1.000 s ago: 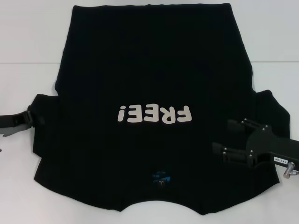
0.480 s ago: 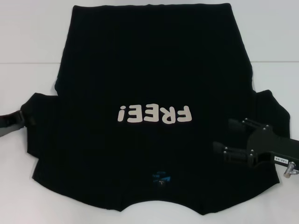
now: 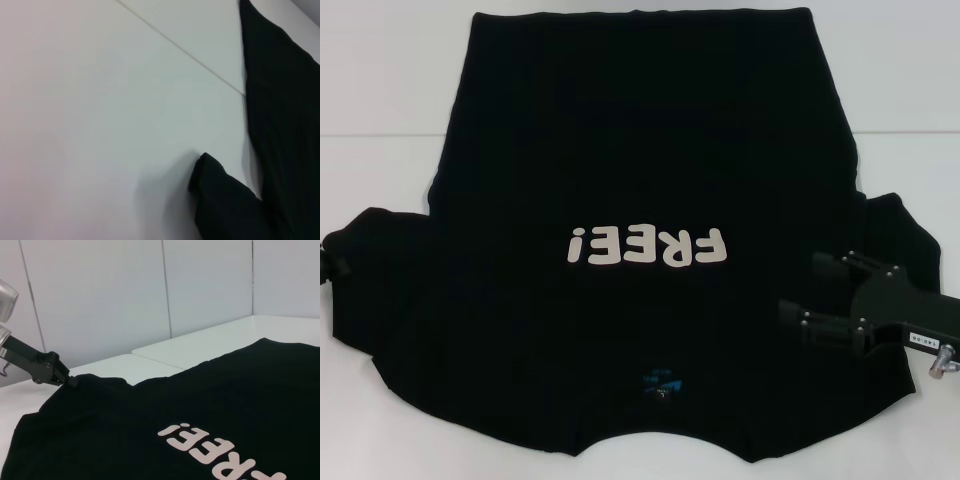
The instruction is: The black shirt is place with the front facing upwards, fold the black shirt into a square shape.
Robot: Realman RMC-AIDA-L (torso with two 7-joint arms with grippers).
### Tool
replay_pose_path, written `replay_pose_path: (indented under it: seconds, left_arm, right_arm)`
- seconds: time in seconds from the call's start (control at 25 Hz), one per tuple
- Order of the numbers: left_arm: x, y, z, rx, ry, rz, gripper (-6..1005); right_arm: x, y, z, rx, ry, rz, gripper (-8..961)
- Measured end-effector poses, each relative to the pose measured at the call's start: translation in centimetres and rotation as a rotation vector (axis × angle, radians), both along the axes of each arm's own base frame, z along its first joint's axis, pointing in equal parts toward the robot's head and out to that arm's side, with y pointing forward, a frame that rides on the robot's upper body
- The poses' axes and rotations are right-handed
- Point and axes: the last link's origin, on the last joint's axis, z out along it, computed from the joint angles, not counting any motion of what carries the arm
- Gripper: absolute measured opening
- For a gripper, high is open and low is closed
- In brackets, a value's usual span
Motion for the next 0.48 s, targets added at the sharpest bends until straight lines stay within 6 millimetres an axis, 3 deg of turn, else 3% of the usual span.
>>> replay_pose_path:
  seconds: [0.28,0.48]
  left_arm:
    - [1.1,0.9,-0.4,-0.015,0.003,-0.036,0]
    - [4.2,2.6,-0.5,-0.056,0.0,-0.138,0]
  right_arm:
    - [0.0,-0.1,-0.1,-0.003,0.003,-0.001,906]
    - [0.0,-0.1,-0.2,-0.006,0.003,-0.003,905]
